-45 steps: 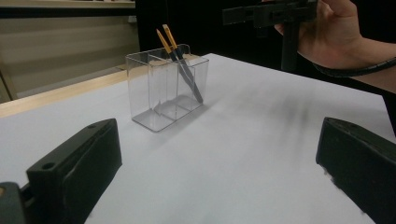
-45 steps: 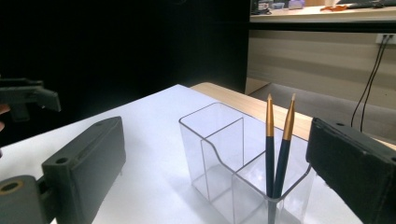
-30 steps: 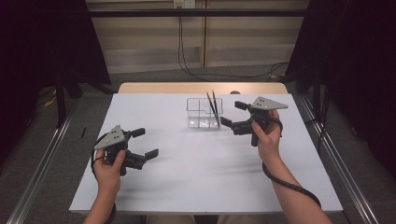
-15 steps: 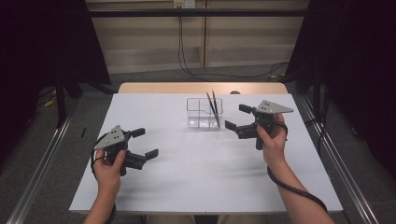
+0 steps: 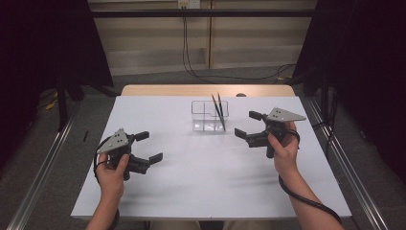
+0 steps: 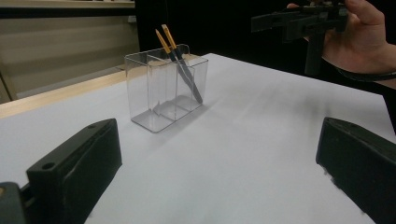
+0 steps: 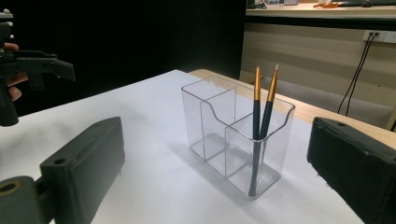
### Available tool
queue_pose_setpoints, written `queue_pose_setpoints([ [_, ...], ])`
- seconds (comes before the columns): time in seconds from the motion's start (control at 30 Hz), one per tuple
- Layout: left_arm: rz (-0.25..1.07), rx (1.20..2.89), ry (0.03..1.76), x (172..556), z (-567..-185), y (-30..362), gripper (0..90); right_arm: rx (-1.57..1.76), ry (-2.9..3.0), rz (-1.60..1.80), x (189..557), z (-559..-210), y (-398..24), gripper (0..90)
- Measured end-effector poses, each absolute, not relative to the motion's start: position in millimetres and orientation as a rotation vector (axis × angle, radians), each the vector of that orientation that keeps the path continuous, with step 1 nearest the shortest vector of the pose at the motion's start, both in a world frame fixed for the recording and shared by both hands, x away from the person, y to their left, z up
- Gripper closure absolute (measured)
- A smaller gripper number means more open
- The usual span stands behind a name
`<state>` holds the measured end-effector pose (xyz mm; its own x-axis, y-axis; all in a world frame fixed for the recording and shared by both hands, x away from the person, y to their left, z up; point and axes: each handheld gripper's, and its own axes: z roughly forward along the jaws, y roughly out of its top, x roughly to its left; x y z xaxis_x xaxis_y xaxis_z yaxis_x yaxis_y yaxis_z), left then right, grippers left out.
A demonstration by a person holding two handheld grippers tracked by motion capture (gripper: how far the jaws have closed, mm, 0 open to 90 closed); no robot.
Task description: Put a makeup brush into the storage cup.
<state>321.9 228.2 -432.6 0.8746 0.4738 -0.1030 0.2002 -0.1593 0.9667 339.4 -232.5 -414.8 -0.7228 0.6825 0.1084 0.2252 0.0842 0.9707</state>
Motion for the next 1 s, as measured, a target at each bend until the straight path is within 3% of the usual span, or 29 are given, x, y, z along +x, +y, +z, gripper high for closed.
queue_pose_setpoints([
  [1.0,0.258,1.739,0.511,322,-432,227,0.1,0.892,2.025,1.654,316,-418,-243,3.4],
])
